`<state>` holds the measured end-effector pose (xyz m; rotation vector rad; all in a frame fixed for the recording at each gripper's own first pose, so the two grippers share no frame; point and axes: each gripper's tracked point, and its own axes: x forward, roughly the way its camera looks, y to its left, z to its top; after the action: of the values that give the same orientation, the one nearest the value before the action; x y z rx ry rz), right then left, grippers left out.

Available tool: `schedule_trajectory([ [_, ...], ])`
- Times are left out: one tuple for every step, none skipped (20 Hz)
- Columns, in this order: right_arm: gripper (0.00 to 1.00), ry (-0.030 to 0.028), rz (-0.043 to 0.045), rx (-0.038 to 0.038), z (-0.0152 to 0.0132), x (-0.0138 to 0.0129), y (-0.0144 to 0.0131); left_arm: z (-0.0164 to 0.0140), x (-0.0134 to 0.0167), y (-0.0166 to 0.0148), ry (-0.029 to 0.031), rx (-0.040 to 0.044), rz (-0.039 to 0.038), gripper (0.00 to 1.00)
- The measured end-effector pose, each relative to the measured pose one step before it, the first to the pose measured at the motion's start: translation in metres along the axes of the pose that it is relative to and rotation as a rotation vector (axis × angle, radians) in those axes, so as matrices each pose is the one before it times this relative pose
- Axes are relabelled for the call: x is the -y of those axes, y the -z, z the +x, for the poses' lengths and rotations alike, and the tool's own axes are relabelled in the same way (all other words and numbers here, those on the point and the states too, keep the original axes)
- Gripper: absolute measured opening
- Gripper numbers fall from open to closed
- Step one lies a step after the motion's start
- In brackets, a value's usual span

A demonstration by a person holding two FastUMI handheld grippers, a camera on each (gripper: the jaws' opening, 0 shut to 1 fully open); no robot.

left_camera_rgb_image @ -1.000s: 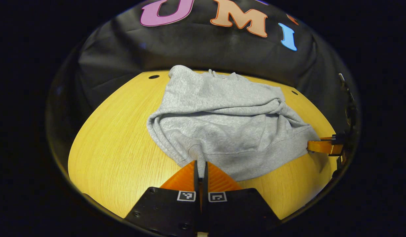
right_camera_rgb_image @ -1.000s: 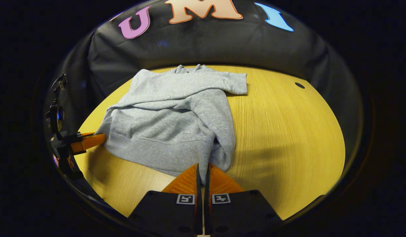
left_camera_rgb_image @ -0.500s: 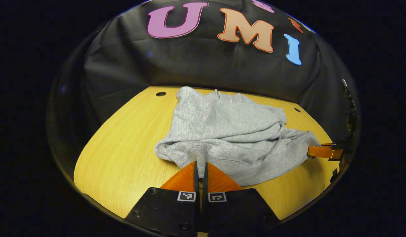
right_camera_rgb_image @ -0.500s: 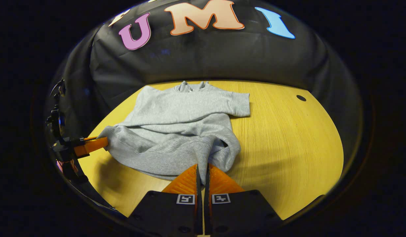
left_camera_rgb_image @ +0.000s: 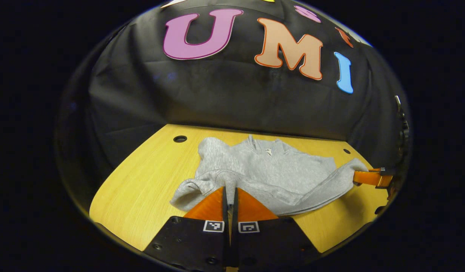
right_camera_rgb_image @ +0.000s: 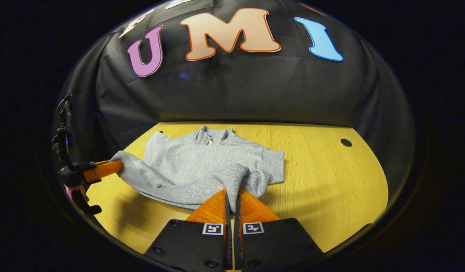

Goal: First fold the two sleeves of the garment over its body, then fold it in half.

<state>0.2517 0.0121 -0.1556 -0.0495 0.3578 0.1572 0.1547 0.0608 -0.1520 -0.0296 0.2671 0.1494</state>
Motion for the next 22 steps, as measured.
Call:
schedule_trajectory([
  [0.04,0.00278,-0.00300,0.00534,0.00705,0.00116,-0.00672,0.01062,-0.00142,-0.00525,0.00042,0.00310,0.01781,0.00],
  [0.04,0.00078,-0.00574,-0.00479,0.01152,0.00058,-0.00584,0.01112,-0.00128,-0.00457,-0.00332,-0.00220,0.01015,0.00],
  [0.04,0.00054,-0.00574,-0.00433,0.01102,0.00030,-0.00352,0.01015,-0.00127,-0.00220,-0.00239,-0.00626,0.00346,0.02],
  [0.05,-0.00184,-0.00627,-0.00645,0.00864,0.00027,-0.00047,0.00987,-0.00247,-0.00010,-0.00433,-0.00714,0.00549,0.00],
  [0.04,-0.00034,-0.00885,-0.01011,0.00830,0.00122,0.00223,0.01064,-0.00269,-0.00008,-0.00156,-0.00597,0.00879,0.00],
  [0.04,-0.00207,-0.00282,-0.01291,0.00839,0.00152,0.00386,0.00948,-0.00237,0.00257,-0.00417,-0.01258,0.01026,0.00],
  [0.05,-0.00065,0.01110,-0.01748,0.00850,0.00147,0.00518,0.01094,-0.00078,0.00376,0.00140,-0.01359,0.01293,0.00],
  [0.04,-0.00169,0.02258,-0.02054,0.00806,0.00198,0.00815,0.00705,-0.00075,0.00435,-0.00422,-0.01297,0.01486,0.00],
  [0.07,-0.00327,0.01988,-0.01855,0.00640,0.00144,0.00609,0.00858,-0.00014,0.00630,-0.00217,-0.01805,0.01238,0.00],
  [0.07,-0.00187,0.01425,-0.01249,0.00711,0.00135,0.00427,0.00842,-0.00144,0.00625,-0.00119,-0.01462,0.00718,0.01],
  [0.10,-0.00224,0.01461,-0.00260,0.00637,0.00125,0.00148,0.00767,-0.00102,0.00465,-0.00694,-0.00957,0.00479,0.02],
  [0.13,-0.00552,0.01918,0.00385,0.00284,-0.00048,-0.00181,0.00582,-0.00221,0.00507,-0.01156,-0.01382,0.00399,0.06],
  [0.16,-0.00480,0.01734,0.00533,0.00091,-0.00146,-0.00247,0.00139,-0.00280,0.00480,-0.01650,-0.00960,0.00185,0.10],
  [0.20,-0.01117,0.01439,0.00182,0.00062,-0.00306,0.00056,0.00317,-0.00507,0.00120,-0.02392,0.00019,0.00168,0.29],
  [0.33,-0.02178,0.01542,-0.00196,-0.00133,-0.00632,-0.00034,-0.00550,-0.00420,-0.00354,-0.00865,0.01018,-0.00237,0.41],
  [0.43,-0.02736,0.01204,0.00091,-0.00238,-0.00783,-0.00165,-0.00328,0.00011,-0.00638,0.00975,0.01944,-0.00656,0.60],
  [0.61,-0.01059,-0.00083,0.00441,-0.00263,-0.00362,-0.00182,-0.00550,-0.00360,-0.00887,-0.01422,0.01946,0.00541,0.64],
  [0.80,0.00001,-0.01200,0.00985,-0.00231,-0.00197,-0.00281,-0.00314,-0.00898,-0.00840,-0.03021,0.02389,0.01957,0.77],
  [0.92,0.00119,-0.01539,0.01189,-0.00449,-0.00194,-0.00358,-0.00825,-0.00692,-0.01026,-0.02089,0.02111,0.02021,0.89],
  [0.96,0.00320,-0.01746,0.01571,-0.00620,-0.00213,-0.00596,-0.00597,-0.00211,-0.01375,0.00050,0.03011,0.01052,0.98],
  [0.98,0.00131,-0.01974,0.01838,-0.00596,-0.00254,-0.00703,-0.00679,0.00054,-0.01381,0.01397,0.03013,-0.00219,0.98],
  [0.98,0.00172,-0.02145,0.02306,-0.00764,-0.00329,-0.00968,-0.00803,0.00321,-0.01402,0.02373,0.02738,-0.00829,0.97],
])
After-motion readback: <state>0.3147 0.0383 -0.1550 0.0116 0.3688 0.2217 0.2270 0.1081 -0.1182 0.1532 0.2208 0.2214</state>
